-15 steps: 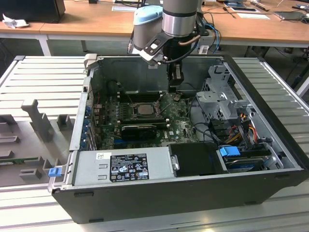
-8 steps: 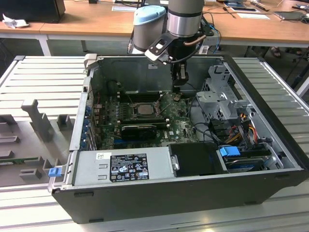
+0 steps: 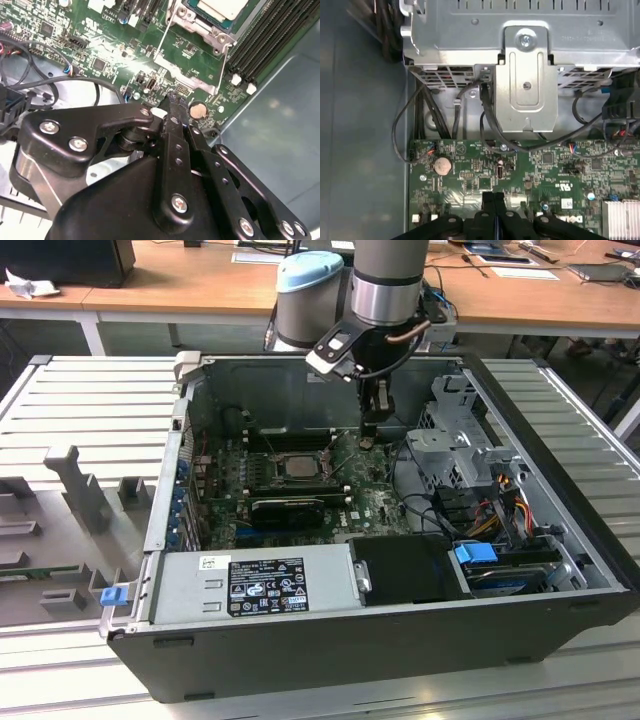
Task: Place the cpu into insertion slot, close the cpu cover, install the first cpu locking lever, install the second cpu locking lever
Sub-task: 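Close the cpu cover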
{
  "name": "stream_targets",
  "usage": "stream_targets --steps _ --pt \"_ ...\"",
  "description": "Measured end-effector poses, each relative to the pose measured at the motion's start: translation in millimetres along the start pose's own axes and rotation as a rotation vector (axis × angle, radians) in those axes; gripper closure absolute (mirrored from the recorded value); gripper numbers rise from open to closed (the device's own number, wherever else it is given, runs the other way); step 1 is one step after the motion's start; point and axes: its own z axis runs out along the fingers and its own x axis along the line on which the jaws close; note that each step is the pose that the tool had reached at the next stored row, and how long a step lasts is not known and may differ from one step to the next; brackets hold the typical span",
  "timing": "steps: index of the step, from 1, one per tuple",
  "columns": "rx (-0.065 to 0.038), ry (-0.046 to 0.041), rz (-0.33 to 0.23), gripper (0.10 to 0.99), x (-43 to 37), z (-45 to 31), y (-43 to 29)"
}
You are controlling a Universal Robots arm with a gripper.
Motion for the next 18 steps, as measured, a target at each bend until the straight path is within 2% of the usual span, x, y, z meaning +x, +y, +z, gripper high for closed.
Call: stream_targets --steps 4,7,8,9,10,11,18 --pt "0.001 0.0001 0.0 0.98 0.1 7.6 -0.3" --pt "0.006 -0.0001 0.0 0.98 0.2 11.1 -0.4" --pt "0.011 -0.0004 0.0 0.98 0.2 11.2 -0.5" --pt "0.032 -0.0004 -0.001 0.98 0.2 11.3 -0.5" --pt "0.042 -0.0004 -0.001 0.98 0.2 11.3 -0.5" --pt "0.044 -0.0005 -0.001 0.98 0.2 11.3 -0.7" --pt "0.044 -0.0001 -0.005 0.98 0.1 11.1 -5.5"
